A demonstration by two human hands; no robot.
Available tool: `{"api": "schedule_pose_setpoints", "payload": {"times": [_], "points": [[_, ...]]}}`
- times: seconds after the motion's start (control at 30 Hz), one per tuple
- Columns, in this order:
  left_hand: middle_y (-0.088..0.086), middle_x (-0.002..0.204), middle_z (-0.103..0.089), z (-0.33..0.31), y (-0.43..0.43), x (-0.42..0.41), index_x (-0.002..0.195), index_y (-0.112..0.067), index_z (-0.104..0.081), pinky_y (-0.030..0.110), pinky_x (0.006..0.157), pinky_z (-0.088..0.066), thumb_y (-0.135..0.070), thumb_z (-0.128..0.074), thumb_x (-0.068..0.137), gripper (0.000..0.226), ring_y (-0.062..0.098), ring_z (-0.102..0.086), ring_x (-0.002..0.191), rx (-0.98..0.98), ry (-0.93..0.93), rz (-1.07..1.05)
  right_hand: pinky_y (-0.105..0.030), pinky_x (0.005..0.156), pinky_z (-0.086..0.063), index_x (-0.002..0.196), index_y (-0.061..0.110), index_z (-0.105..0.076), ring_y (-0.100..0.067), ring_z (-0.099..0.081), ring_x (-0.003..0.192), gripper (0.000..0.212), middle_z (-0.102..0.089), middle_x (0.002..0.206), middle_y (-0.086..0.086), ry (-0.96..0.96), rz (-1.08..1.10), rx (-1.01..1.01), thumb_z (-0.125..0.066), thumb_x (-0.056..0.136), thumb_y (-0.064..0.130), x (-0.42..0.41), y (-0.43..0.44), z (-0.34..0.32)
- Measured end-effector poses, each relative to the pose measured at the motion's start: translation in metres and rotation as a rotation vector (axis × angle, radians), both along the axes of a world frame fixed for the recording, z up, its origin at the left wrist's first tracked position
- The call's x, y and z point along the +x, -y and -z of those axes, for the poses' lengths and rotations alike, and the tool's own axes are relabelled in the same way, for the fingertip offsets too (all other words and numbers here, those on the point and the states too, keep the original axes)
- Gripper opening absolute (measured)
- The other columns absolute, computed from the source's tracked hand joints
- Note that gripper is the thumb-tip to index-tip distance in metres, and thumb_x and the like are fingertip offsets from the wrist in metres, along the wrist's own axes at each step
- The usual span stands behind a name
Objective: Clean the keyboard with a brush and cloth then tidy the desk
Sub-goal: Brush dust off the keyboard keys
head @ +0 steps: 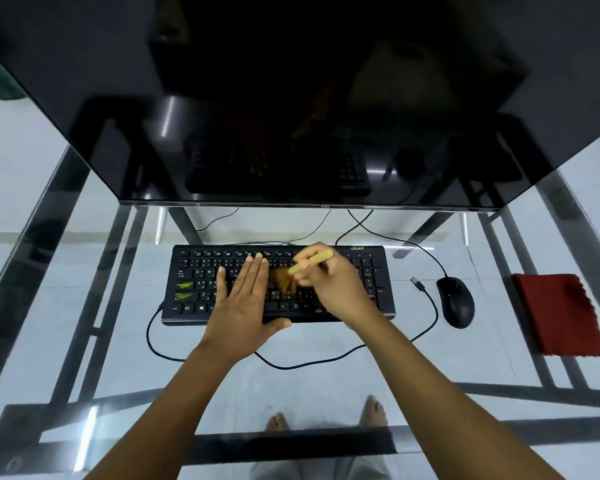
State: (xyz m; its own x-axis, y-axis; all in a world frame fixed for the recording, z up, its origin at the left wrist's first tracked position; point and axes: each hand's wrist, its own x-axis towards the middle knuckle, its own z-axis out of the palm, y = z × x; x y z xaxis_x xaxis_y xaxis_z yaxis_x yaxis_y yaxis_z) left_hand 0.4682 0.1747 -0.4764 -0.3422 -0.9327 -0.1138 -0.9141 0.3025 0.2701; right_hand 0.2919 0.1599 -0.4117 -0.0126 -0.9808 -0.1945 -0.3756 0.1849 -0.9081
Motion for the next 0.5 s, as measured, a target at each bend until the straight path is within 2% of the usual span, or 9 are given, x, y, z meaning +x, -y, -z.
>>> {"api": "schedule_pose_setpoints", "payload": {"times": [0.07,0.1,0.17,0.23,0.3,0.33,0.43,0.5], "points": [[0.0,0.162,0.003,-0.001,0.0,0.001,0.154,-0.011,-0.003,0.051,0.116,0.016,-0.074,-0.045,0.078,0.107,0.01,0.013,0.146,-0.012,-0.021,-0.002,-0.03,0.081,-0.056,0.09,0.021,-0.062,-0.017,-0.068,0.083,0.014,-0.07,0.093,-0.003,-0.026,0.147,-0.132,-0.052,0.097,0.014,0.001,0.005,-0.001],[0.0,0.162,0.001,0.0,0.0,0.002,0.154,-0.011,-0.004,0.051,0.116,0.015,-0.073,-0.047,0.079,0.106,0.009,0.012,0.145,-0.015,-0.025,0.002,-0.03,0.082,-0.057,0.092,0.018,-0.062,-0.018,-0.069,0.085,0.014,-0.071,0.094,-0.003,0.033,0.153,-0.116,-0.051,0.097,0.013,0.003,0.007,-0.003],[-0.001,0.162,0.001,0.0,0.0,0.004,0.154,-0.011,-0.004,0.05,0.115,0.017,-0.071,-0.05,0.08,0.106,0.007,0.013,0.145,-0.016,-0.027,0.012,-0.032,0.082,-0.058,0.098,0.009,-0.062,-0.022,-0.071,0.086,0.014,-0.072,0.094,-0.009,0.143,0.014,0.048,-0.049,0.099,0.012,0.01,0.008,-0.006],[-0.001,0.162,0.001,0.0,0.001,0.006,0.153,-0.012,-0.004,0.05,0.115,0.017,-0.071,-0.051,0.08,0.106,0.006,0.013,0.144,-0.021,-0.038,0.014,-0.03,0.081,-0.058,0.098,0.01,-0.062,-0.019,-0.071,0.085,0.014,-0.073,0.093,-0.008,0.042,-0.079,0.067,-0.049,0.099,0.014,0.014,0.007,-0.002],[-0.001,0.162,0.0,0.0,0.001,0.007,0.154,-0.011,-0.004,0.051,0.115,0.016,-0.071,-0.05,0.079,0.106,0.007,0.011,0.145,-0.027,-0.032,0.011,-0.027,0.079,-0.055,0.094,0.016,-0.062,-0.016,-0.068,0.083,0.012,-0.071,0.093,-0.002,-0.095,0.054,-0.085,-0.051,0.097,0.013,0.015,0.009,-0.001],[-0.001,0.162,0.0,0.001,0.0,0.008,0.154,-0.011,-0.004,0.052,0.115,0.015,-0.072,-0.05,0.079,0.106,0.007,0.011,0.146,-0.026,-0.035,0.006,-0.028,0.08,-0.055,0.093,0.017,-0.062,-0.015,-0.068,0.084,0.012,-0.071,0.093,-0.002,-0.072,0.119,-0.121,-0.051,0.097,0.013,0.014,0.01,0.0],[-0.002,0.162,-0.001,0.002,0.0,0.008,0.154,-0.012,-0.004,0.053,0.116,0.012,-0.072,-0.048,0.079,0.106,0.008,0.009,0.146,-0.021,-0.047,0.004,-0.036,0.085,-0.058,0.099,0.006,-0.061,-0.021,-0.071,0.087,0.012,-0.072,0.095,-0.009,0.149,0.056,0.044,-0.05,0.098,0.012,0.019,0.012,-0.003],[-0.001,0.162,-0.001,0.002,0.001,0.009,0.154,-0.012,-0.004,0.052,0.115,0.014,-0.072,-0.048,0.079,0.106,0.008,0.01,0.146,-0.025,-0.053,0.006,-0.037,0.084,-0.059,0.096,0.009,-0.062,-0.019,-0.071,0.084,0.012,-0.072,0.091,-0.007,0.068,0.03,0.038,-0.051,0.098,0.012,0.022,0.011,0.0]]}}
